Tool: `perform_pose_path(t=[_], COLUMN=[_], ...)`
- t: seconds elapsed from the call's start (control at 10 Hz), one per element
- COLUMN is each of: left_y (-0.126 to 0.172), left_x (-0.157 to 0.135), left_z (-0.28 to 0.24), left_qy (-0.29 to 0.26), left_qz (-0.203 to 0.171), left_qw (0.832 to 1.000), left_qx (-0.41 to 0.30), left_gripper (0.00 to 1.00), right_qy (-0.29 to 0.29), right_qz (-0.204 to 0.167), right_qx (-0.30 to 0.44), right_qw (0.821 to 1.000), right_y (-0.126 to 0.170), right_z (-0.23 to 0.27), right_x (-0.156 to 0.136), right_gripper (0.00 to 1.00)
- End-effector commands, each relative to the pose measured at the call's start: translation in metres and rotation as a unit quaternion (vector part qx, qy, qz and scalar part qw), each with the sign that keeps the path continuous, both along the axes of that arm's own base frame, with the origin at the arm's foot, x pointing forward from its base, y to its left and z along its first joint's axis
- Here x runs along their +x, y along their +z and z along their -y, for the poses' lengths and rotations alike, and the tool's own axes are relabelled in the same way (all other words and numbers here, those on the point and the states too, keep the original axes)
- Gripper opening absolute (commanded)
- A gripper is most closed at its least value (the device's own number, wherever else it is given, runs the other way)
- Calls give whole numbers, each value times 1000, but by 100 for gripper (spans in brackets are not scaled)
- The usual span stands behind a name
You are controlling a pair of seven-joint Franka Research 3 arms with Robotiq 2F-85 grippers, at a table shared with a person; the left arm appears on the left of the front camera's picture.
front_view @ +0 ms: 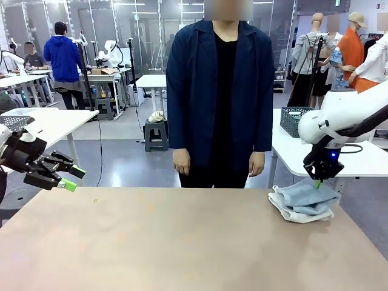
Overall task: Fold the towels and place them in the basket.
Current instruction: Stack the folded Towel with hook on the right side of the table.
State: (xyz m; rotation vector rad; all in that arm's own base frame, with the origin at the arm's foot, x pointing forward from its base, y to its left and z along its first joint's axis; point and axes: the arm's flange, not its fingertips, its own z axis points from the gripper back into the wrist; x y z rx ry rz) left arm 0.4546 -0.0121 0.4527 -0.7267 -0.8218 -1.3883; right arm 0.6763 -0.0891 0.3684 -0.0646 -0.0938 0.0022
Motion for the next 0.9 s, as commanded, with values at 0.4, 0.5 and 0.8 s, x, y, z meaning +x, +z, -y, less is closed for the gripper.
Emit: perform_pose_path(t=[0.4,0.5,0.8], left_y=[1,1,1], left_x=[0,0,0], left_z=[-1,-1,-1], left_qy=[-5,-5,-5], left_qz=[2,2,2], left_qw=[1000,1000,1000], left_qx=[-1,-1,-1], left_gripper=[70,70,70], right_qy=[55,63,85], right_qz=[0,-7,20], right_qx=[15,28,26], right_qw=[998,998,996], right_y=[38,62,192], right_z=[12,10,7], right_x=[-4,-16,-97], right_gripper=[79,79,79])
